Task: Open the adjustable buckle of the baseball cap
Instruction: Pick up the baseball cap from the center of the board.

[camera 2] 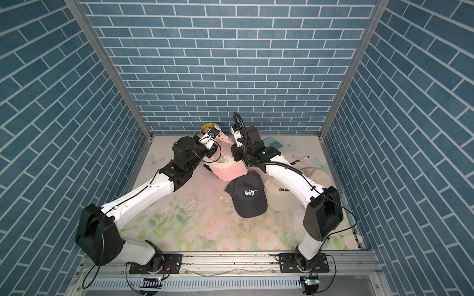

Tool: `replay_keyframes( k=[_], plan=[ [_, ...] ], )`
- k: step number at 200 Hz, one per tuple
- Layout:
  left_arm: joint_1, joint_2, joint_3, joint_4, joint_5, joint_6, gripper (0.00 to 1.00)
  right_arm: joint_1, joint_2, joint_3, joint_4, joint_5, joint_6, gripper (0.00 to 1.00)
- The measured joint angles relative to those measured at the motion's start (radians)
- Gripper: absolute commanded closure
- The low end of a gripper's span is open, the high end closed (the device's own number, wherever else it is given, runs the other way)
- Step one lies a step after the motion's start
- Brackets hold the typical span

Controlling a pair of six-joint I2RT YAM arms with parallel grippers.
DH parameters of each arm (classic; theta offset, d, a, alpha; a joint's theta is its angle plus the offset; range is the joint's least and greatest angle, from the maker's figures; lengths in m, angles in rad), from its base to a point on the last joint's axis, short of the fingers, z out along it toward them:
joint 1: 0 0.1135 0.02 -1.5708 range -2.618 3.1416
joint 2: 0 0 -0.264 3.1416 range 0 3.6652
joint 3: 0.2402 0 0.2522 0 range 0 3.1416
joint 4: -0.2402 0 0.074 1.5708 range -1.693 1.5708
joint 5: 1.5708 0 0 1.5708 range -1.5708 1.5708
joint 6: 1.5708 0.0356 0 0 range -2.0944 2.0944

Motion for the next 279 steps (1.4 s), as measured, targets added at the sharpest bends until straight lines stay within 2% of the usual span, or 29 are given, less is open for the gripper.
replay_keyframes(
  k=[49,74,98,132,159,202,220,228,239,252,265,279],
  plan=[
    [0.001,0.0,0.091,-0.131,0.052,-0.114,1.0,0.042,-0.052,-0.114,0.264,-0.043,-0.147,0.64],
    [0.001,0.006,0.123,-0.178,0.067,-0.164,1.0,0.067,-0.057,-0.146,0.368,-0.019,-0.2,0.65],
    [0.001,0.014,0.132,-0.207,0.071,-0.201,1.0,0.079,-0.057,-0.183,0.459,0.025,-0.24,0.7],
    [0.001,0.016,0.131,-0.23,0.085,-0.238,1.0,0.079,-0.058,-0.228,0.57,0.087,-0.277,0.84],
    [0.001,0.015,0.129,-0.241,0.088,-0.264,1.0,0.08,-0.058,-0.251,0.631,0.116,-0.302,0.88],
    [0.002,-0.008,0.105,-0.253,0.094,-0.303,1.0,0.082,-0.063,-0.265,0.674,0.155,-0.33,0.87],
    [0.003,-0.023,0.093,-0.257,0.107,-0.32,1.0,0.086,-0.071,-0.277,0.697,0.173,-0.344,0.89],
    [0.003,-0.028,0.088,-0.257,0.116,-0.33,0.93,0.087,-0.075,-0.28,0.705,0.176,-0.351,0.91],
    [0.003,-0.034,0.084,-0.262,0.131,-0.34,0.7,0.089,-0.078,-0.282,0.712,0.178,-0.362,0.92],
    [0.005,-0.036,0.083,-0.265,0.148,-0.353,0.52,0.087,-0.079,-0.282,0.713,0.177,-0.377,0.93],
    [0.011,-0.04,0.082,-0.271,0.169,-0.362,0.44,0.084,-0.08,-0.282,0.706,0.171,-0.393,0.93],
    [0.026,-0.052,0.074,-0.276,0.219,-0.365,0.43,0.079,-0.084,-0.282,0.69,0.156,-0.414,0.94]
  ],
)
